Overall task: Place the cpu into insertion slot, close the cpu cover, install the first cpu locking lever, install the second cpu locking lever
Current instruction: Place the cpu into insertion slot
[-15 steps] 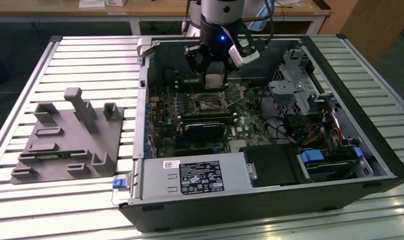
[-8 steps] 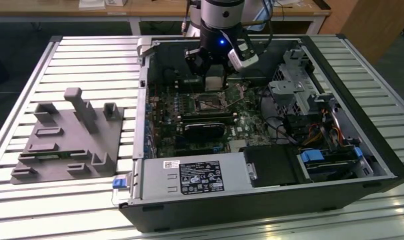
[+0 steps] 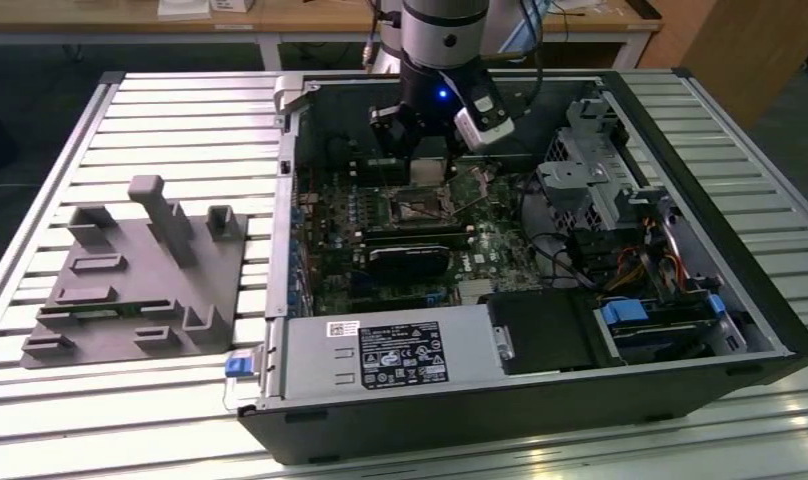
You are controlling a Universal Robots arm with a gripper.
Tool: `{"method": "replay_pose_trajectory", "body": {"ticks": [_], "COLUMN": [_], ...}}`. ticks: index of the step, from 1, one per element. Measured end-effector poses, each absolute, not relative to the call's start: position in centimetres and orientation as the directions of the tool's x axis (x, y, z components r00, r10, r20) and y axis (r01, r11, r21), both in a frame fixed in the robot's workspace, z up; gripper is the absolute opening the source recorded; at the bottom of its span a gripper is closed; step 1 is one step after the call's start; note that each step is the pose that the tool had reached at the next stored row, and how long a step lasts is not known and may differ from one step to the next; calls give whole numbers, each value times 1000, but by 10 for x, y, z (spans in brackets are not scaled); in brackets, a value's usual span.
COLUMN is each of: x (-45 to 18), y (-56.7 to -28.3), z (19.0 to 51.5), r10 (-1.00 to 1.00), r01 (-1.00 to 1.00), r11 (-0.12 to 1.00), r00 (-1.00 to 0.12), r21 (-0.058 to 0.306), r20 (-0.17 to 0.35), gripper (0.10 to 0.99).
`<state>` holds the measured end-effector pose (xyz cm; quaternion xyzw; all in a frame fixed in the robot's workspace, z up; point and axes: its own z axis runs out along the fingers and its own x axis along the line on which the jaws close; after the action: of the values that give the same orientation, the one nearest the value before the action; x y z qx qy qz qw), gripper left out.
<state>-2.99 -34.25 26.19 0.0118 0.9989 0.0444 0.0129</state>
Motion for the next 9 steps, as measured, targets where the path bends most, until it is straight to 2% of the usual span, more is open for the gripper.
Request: {"method": "replay_pose_trajectory", "body": {"ticks": [9], "x": [-30], "y": [-338], "z": [249], "r10": [25], "r01": [22], "r11": [996], "r00": [-999], "r21": [87], "r20": [-25], "gripper": [541]}}
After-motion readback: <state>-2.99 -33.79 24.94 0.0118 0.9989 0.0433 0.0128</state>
